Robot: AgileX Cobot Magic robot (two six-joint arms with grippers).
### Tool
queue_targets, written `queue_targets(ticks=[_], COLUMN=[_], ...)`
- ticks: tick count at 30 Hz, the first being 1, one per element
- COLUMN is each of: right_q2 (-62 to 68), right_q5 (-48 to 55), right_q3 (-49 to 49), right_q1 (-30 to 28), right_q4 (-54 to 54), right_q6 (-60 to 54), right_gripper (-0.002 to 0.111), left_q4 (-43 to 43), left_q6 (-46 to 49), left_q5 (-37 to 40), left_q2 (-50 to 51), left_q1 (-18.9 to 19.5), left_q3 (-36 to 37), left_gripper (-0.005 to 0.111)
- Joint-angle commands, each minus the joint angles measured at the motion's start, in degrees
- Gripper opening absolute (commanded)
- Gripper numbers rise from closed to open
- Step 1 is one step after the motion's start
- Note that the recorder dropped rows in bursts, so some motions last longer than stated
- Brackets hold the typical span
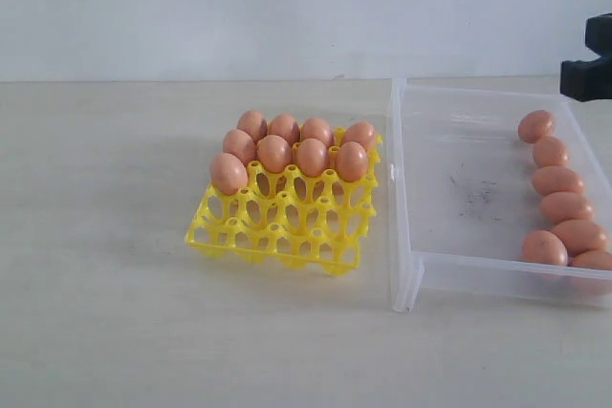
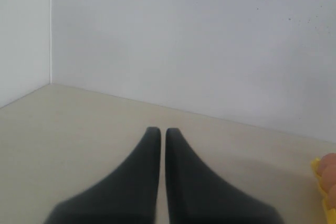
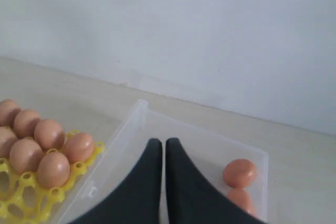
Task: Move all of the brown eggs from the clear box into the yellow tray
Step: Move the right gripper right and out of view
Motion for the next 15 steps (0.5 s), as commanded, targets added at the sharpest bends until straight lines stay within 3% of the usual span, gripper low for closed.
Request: queue_targets(ticks=[1,11,15], right_q2=[-1.82,-7.71,-7.71], right_q5=[-12.19,-37.02,-30.49], right_q3=[3.33,4.19,4.19], right_q1=[-3.64,-3.89,-3.11], right_q4=[1.81,5.27,-2.89], right_q6=[0.75,2.29,2.29], right_gripper=[0.0,0.0,0.0], left_q4=[-0.51,-0.51,-0.51], left_q6=[-0.51,-0.51,-0.51], left_q5=[-0.63,-0.63,-0.63], left_q2=[-0.14,-0.14,-0.14], left_q1=[0.09,0.09,0.09], left_q3=[-0.04,-0.04,-0.04], left_gripper=[0.004,0.004,0.004])
